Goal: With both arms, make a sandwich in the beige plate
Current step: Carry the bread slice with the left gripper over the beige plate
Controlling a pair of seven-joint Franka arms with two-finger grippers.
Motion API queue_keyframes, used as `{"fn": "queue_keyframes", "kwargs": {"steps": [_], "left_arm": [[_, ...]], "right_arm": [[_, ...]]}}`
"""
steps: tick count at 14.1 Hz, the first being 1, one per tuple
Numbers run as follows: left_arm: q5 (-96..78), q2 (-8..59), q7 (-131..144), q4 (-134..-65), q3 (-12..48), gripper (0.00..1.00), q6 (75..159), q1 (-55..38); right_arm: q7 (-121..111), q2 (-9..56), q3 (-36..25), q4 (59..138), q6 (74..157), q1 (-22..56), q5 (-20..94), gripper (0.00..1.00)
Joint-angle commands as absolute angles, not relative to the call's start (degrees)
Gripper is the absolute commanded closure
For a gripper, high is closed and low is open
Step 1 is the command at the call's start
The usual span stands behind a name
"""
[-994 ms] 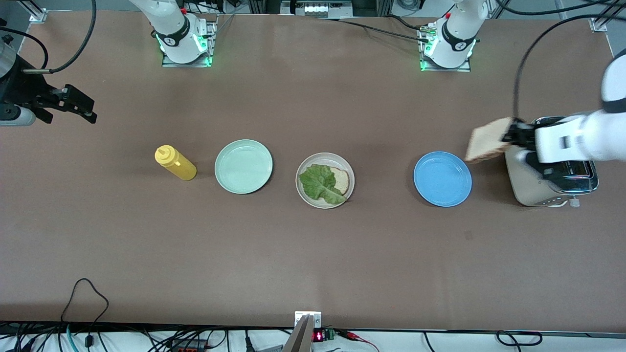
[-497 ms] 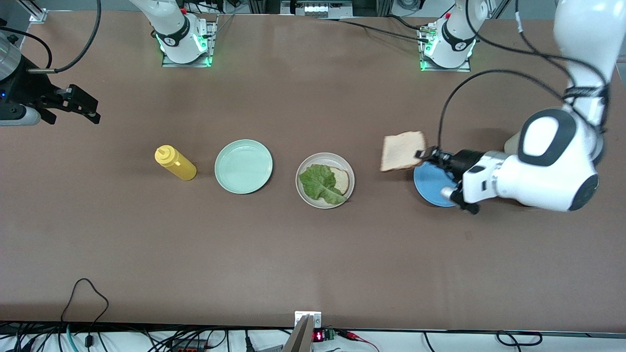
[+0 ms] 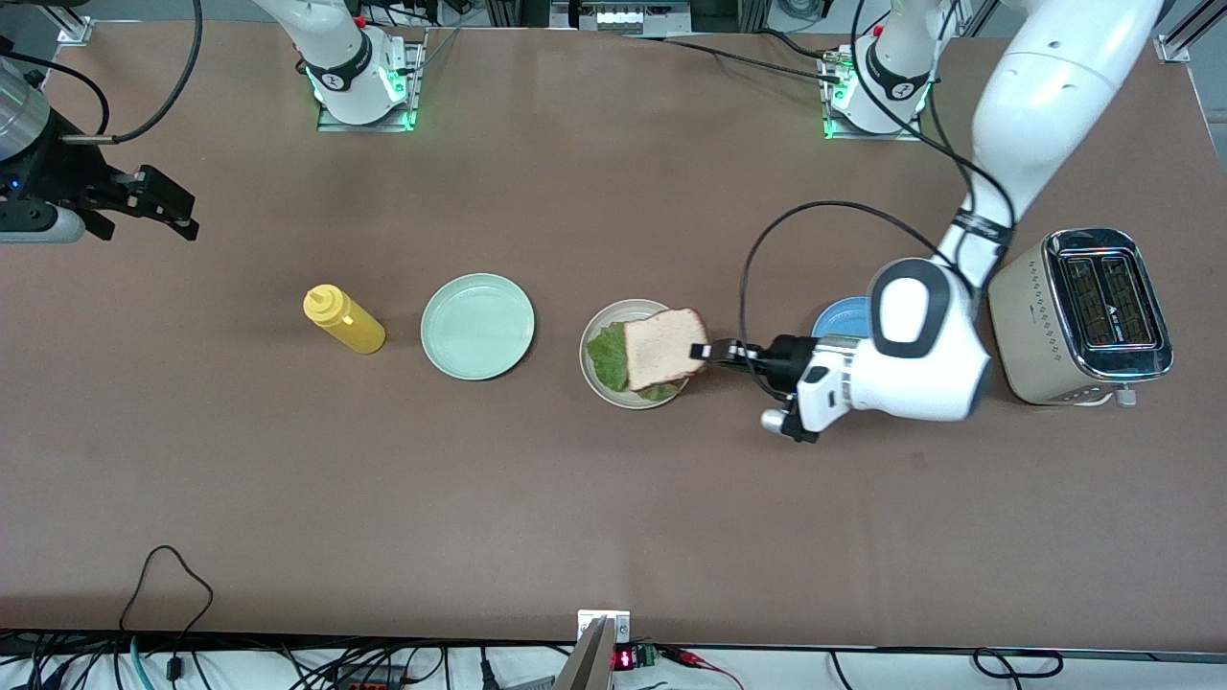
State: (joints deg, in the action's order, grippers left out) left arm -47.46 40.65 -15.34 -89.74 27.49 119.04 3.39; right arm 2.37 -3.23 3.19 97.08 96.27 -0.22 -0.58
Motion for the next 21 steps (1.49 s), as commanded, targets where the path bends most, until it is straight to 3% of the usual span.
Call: {"fn": "queue_keyframes", "kwargs": {"steps": [1, 8, 9, 10, 11, 14, 21], "left_arm": [[-53.4, 41.5, -25.3, -93.2, 27.6, 1.00, 123.1, 2.7], [-58.6, 45.3, -39.7, -97.1, 27.6, 0.99, 126.7, 1.5], [-58.6, 45.8, -39.7, -97.1, 27.5, 0.90, 126.7, 1.3], [-58.6, 46.3, -39.8, -97.0, 27.5, 0.66, 126.7, 1.4], [-58.2, 46.3, -39.9, -96.9, 27.3, 0.01, 126.7, 1.4], [-57.0, 45.7, -39.6, -96.2, 27.0, 0.00, 126.5, 1.8], [-41.4, 42.0, -38.2, -94.9, 26.5, 0.00, 125.3, 3.1]], "right_arm": [[2.9, -4.8, 3.9, 97.2, 96.9, -0.4, -1.0, 0.00], [2.3, -4.6, 4.0, 96.8, 97.1, -0.4, -0.9, 0.00], [2.3, -4.6, 4.0, 96.8, 97.0, -0.4, -0.9, 0.00], [2.3, -4.7, 4.0, 96.8, 96.9, -0.7, -1.0, 0.00], [2.3, -4.7, 4.0, 96.9, 96.9, -1.0, -1.0, 0.00], [2.0, -4.8, 7.1, 96.9, 97.0, -4.7, -0.9, 0.00], [2.5, -5.2, 6.2, 96.8, 97.2, -4.5, -1.4, 0.00]]}}
